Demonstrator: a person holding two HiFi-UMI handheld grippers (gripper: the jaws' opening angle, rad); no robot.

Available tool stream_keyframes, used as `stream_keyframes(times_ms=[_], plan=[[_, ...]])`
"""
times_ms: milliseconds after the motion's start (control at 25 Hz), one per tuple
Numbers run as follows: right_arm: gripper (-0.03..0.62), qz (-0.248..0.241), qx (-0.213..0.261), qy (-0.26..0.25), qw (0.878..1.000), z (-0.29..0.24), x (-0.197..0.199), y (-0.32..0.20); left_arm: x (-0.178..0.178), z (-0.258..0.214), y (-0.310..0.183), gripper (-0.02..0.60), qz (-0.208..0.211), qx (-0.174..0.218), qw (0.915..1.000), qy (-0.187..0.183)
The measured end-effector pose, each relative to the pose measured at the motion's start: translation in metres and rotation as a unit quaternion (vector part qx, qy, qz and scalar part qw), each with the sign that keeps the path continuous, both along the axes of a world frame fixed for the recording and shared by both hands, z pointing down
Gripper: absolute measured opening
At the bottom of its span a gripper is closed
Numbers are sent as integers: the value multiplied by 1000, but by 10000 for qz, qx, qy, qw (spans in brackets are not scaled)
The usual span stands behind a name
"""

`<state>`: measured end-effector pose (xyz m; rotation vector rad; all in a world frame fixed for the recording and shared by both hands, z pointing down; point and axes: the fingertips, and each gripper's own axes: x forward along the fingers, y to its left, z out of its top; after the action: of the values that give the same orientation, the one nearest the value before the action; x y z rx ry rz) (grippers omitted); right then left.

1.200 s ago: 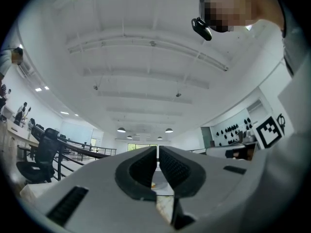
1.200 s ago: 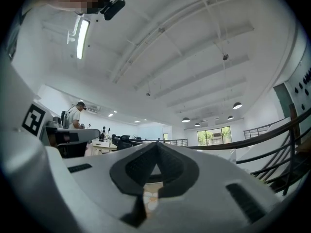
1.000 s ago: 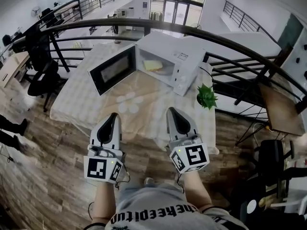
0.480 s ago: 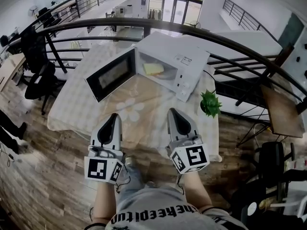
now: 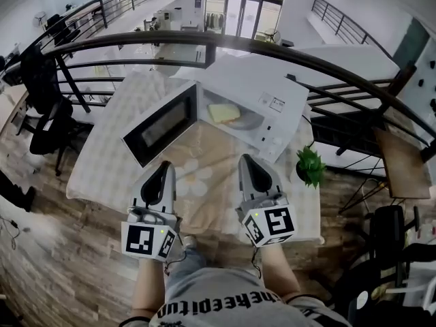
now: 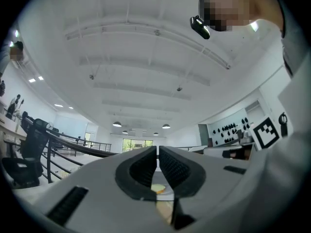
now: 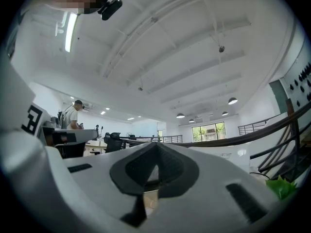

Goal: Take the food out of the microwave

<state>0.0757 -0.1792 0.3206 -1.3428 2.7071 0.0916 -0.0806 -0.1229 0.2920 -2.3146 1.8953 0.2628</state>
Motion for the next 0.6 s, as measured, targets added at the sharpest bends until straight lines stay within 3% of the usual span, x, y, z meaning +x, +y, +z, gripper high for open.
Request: stream_keyframes(times_ms=[600], plan=[[5, 364, -61, 105, 9993, 1, -55, -87, -60, 2, -98, 15, 372, -41, 9993, 80]])
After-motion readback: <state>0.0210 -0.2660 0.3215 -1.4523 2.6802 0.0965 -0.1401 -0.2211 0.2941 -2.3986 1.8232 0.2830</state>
